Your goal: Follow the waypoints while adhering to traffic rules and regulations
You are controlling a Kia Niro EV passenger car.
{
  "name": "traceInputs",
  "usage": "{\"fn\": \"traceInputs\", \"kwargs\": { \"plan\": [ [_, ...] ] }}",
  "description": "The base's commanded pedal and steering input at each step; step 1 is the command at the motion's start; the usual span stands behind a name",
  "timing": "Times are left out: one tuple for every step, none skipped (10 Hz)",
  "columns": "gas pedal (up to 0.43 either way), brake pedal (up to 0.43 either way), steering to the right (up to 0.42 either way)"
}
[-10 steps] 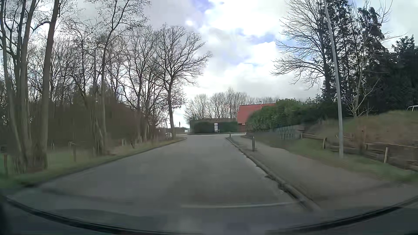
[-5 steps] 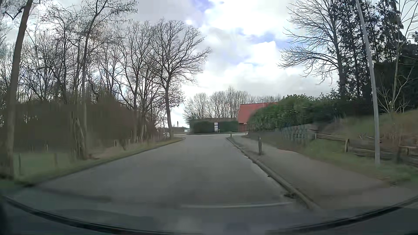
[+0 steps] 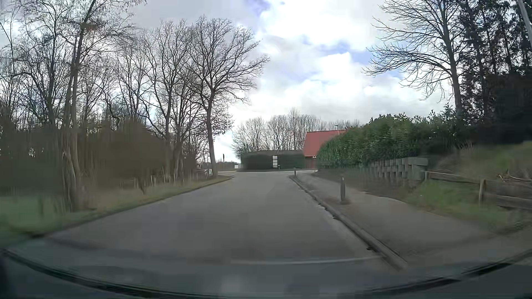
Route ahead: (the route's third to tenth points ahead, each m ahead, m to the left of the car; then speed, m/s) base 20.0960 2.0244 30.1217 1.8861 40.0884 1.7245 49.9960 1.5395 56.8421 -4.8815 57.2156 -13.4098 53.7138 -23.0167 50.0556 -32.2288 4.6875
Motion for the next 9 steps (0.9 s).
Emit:
{"fn": "traceInputs", "kwargs": {
  "plan": [
    [0.110,0.000,-0.003],
    [0.110,0.000,-0.004],
    [0.110,0.000,-0.005],
    [0.110,0.000,-0.005],
    [0.098,0.000,-0.005],
    [0.098,0.000,-0.005],
    [0.098,0.000,-0.005],
    [0.087,0.000,-0.005],
    [0.087,0.000,-0.005]
  ]
}}
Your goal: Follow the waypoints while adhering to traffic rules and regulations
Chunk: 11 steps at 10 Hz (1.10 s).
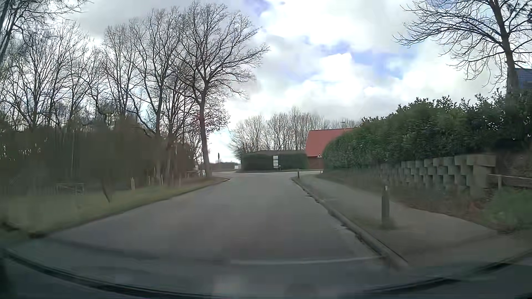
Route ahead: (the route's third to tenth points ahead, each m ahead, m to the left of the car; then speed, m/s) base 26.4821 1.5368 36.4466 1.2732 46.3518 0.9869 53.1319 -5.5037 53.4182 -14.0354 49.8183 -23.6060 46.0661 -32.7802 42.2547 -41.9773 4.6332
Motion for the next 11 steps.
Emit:
{"fn": "traceInputs", "kwargs": {
  "plan": [
    [0.087,0.000,-0.006],
    [0.087,0.000,-0.008],
    [0.087,0.000,-0.009],
    [0.087,0.000,-0.009],
    [0.087,0.000,-0.009],
    [0.087,0.000,-0.009],
    [0.087,0.000,-0.006],
    [0.087,0.000,-0.005],
    [0.087,0.000,-0.004],
    [0.098,0.000,-0.004],
    [0.098,0.000,-0.004]
  ]
}}
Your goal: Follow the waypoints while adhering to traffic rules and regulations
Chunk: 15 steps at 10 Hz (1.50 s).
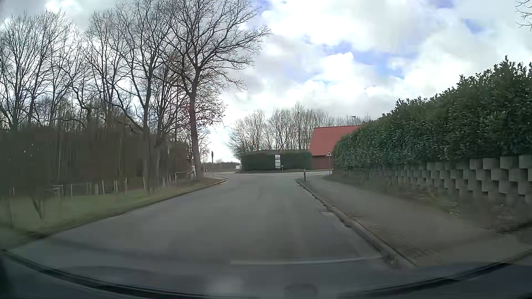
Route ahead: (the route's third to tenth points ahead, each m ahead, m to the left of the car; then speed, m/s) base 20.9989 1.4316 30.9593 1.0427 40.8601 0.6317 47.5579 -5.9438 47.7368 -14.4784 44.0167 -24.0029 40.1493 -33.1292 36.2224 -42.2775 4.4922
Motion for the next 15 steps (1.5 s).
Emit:
{"fn": "traceInputs", "kwargs": {
  "plan": [
    [0.110,0.000,-0.004],
    [0.110,0.000,-0.004],
    [0.110,0.000,-0.004],
    [0.110,0.000,-0.004],
    [0.118,0.000,-0.004],
    [0.118,0.000,-0.004],
    [0.118,0.000,-0.004],
    [0.118,0.000,-0.004],
    [0.118,0.000,-0.004],
    [0.118,0.000,-0.004],
    [0.118,0.000,-0.004],
    [0.118,0.000,-0.004],
    [0.118,0.000,-0.004],
    [0.118,0.000,-0.004],
    [0.118,0.000,-0.004]
  ]
}}
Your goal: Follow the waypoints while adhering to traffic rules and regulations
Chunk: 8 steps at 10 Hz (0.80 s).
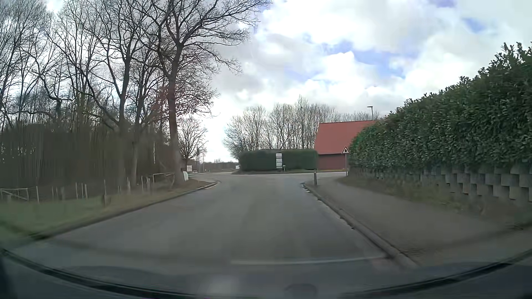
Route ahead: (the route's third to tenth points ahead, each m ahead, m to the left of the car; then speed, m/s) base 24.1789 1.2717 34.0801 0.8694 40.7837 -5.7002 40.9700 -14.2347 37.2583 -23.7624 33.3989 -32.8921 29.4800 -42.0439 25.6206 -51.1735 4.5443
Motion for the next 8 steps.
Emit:
{"fn": "traceInputs", "kwargs": {
  "plan": [
    [0.118,0.000,-0.005],
    [0.118,0.000,-0.006],
    [0.118,0.000,-0.006],
    [0.118,0.000,-0.006],
    [0.118,0.000,-0.006],
    [0.118,0.000,-0.006],
    [0.130,0.000,-0.006],
    [0.130,0.000,-0.006]
  ]
}}
